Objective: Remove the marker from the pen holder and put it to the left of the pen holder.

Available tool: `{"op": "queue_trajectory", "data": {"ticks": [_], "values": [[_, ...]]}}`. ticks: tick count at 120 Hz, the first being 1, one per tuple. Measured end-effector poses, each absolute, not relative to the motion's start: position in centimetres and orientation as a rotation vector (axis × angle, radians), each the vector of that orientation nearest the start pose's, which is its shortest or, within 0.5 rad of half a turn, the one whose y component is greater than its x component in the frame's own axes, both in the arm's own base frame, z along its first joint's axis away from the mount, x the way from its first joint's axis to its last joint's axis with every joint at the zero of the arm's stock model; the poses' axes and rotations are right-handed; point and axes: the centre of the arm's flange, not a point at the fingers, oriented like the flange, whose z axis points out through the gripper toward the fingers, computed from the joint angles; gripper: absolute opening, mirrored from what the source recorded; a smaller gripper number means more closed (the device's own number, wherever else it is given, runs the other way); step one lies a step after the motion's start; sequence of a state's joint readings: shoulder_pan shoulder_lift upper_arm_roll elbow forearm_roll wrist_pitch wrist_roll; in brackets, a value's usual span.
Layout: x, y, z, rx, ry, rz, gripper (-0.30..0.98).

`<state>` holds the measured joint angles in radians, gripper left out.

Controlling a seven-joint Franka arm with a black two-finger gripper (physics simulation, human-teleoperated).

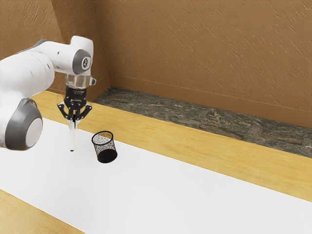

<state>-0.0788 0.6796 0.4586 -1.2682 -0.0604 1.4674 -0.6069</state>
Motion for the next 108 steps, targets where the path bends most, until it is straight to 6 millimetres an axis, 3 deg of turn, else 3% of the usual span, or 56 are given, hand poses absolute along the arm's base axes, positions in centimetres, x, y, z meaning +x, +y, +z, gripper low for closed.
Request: {"op": "queue_trajectory", "data": {"ticks": [20,87,108], "values": [[65.5,18.0,33.6,-2.474,-1.294,0.592,-0.10],[65.3,18.2,29.3,-2.461,-1.286,0.654,-0.08],[65.2,18.1,28.4,-2.472,-1.300,0.655,0.07]]}}
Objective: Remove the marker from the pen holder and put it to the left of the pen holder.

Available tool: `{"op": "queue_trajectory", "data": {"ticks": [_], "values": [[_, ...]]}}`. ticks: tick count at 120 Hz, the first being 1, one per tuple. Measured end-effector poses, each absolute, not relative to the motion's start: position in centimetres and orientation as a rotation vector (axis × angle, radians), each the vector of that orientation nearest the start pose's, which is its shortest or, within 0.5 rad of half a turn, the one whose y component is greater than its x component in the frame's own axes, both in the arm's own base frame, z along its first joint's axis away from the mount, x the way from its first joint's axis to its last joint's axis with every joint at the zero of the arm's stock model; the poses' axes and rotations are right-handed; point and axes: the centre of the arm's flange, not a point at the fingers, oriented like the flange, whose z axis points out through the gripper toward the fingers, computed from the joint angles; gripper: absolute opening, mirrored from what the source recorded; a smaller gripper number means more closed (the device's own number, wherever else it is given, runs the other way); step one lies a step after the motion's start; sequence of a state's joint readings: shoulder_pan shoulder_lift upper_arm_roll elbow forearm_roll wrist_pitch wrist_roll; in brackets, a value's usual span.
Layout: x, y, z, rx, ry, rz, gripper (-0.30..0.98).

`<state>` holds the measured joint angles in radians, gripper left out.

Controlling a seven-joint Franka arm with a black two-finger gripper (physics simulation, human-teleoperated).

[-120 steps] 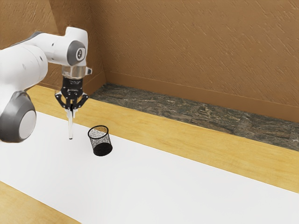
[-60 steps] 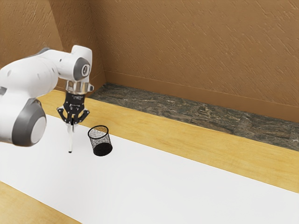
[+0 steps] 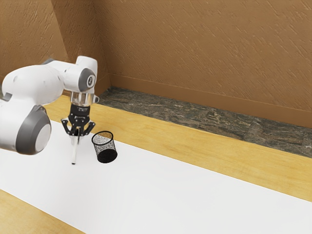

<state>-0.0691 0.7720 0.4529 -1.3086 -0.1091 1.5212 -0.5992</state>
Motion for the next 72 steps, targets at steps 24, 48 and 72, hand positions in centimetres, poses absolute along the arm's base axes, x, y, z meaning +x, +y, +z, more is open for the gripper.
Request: {"op": "queue_trajectory", "data": {"ticks": [24,48,72], "values": [[65.3,18.1,28.1,-2.486,-1.319,0.640,0.29],[65.1,18.0,35.5,-2.566,-1.365,0.511,0.51],[60.5,8.5,58.8,-2.956,-1.011,0.055,0.62]]}}
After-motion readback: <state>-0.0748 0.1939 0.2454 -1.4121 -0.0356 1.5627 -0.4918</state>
